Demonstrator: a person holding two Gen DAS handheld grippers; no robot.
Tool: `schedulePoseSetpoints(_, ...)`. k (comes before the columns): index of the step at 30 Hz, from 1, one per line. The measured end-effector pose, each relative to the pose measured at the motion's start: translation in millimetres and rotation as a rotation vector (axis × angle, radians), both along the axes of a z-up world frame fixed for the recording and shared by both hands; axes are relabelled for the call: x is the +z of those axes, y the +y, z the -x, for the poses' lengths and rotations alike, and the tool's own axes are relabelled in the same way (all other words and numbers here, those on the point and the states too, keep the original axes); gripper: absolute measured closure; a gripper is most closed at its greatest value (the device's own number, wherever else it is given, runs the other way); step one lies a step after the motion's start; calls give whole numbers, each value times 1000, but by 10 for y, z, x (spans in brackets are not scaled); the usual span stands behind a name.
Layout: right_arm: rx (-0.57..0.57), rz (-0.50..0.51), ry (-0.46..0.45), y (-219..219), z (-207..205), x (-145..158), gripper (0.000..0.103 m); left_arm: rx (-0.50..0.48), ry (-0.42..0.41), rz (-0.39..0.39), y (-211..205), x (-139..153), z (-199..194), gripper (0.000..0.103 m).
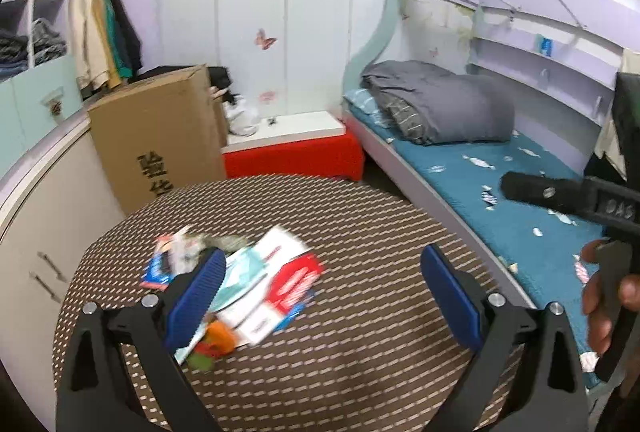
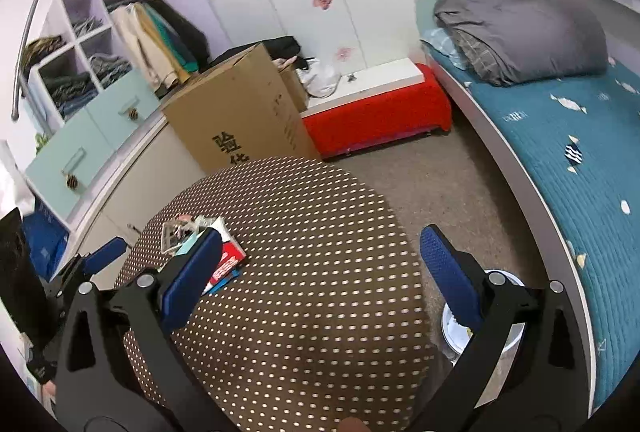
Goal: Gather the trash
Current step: 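Grasp the teal wrapper with the left tool while the right tool grasps the orange cap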
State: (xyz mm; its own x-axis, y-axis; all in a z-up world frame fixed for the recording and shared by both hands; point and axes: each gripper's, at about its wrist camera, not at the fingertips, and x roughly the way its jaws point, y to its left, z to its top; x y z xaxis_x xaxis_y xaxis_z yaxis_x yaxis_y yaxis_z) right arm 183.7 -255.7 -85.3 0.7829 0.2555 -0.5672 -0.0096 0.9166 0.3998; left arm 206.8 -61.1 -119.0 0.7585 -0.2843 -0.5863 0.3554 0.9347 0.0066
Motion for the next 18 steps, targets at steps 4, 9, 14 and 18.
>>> schedulePoseSetpoints(4,42,29,0,254,-37,-73,6,46,34,-14,349,-179,-88,7)
schedulePoseSetpoints(9,87,54,18,550,-100,-200,6,79,91,-5,687,-400,-274,8)
schedulePoseSetpoints(14,137,73,44,772,-147,-343,6,64,169,-28,830,-637,-480,18)
schedulePoseSetpoints(18,165,82,62,869,-164,-439,6,18,218,-42,830,-766,-614,38)
